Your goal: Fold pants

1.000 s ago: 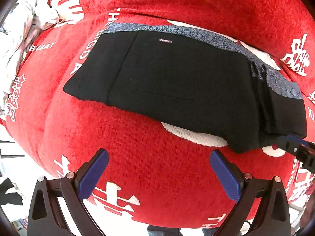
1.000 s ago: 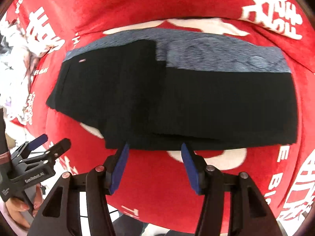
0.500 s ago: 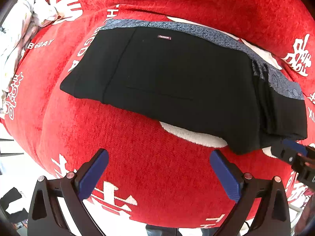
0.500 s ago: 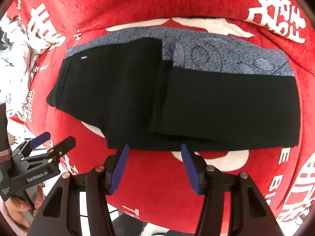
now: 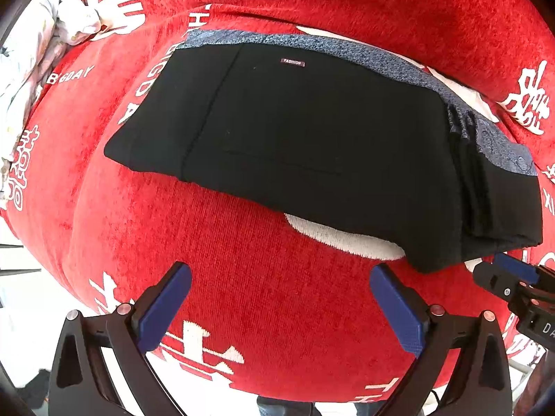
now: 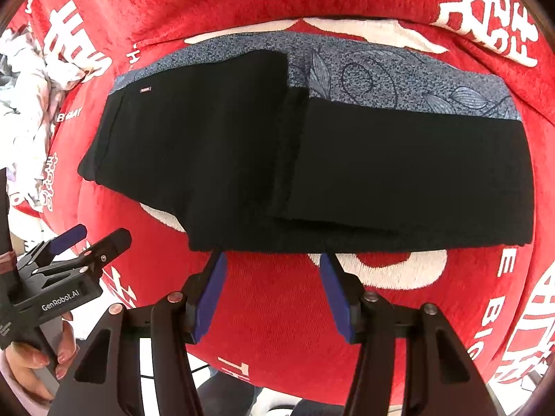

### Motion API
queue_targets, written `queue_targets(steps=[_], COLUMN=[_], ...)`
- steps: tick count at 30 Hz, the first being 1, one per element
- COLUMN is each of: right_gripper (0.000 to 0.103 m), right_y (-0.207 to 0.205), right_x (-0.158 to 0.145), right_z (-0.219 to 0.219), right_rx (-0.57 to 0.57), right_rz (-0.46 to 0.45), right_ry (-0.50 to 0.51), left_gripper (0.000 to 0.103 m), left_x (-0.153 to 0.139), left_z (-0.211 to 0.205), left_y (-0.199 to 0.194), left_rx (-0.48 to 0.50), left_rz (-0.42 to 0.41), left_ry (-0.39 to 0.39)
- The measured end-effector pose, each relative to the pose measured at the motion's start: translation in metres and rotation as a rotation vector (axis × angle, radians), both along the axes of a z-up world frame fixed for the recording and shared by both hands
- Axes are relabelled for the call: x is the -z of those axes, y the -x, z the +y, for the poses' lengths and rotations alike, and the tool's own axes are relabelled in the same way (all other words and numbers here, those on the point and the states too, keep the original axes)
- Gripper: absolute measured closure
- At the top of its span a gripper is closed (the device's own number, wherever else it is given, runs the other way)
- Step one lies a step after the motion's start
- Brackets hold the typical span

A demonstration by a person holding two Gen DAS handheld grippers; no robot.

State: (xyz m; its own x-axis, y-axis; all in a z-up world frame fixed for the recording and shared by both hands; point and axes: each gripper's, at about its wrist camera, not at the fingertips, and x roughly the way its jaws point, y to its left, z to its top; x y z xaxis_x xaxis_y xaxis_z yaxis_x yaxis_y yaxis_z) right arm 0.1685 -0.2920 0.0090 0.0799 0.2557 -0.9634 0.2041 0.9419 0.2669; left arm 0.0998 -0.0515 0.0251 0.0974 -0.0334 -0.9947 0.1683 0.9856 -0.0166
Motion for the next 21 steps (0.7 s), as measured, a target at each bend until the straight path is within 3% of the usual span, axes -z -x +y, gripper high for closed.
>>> queue_targets(steps=[4,12,19,21], right_gripper=[0.043,0.041,0.037,0.032], right_y=[0.0,-0.022,-0.042,-0.04], right_x=[0.0,-0.02,0.015,0.015], right_z=[0.002,-0.009,-0.023,-0.021], right_rx=[-0.004,-0.02,0.015,0.018], right_rz=[0.006,-0.092,-0.011,-0.026], right_ry=[0.014,0.187,0.198,0.199], left_gripper=[0.0,0.0,0.0,0.0], left_x=[0.001,0.008,0.012,0.013], left_z=[0.002,0.01,0.011,0.012], left_y=[-0.001,-0.007,-0.016,-0.02], left_rx=[-0.001,-0.007,0.007,0.01], left_rz=[0.003,0.017,0.023,0.021], left_ry=[0.002,0.003,0.02,0.024])
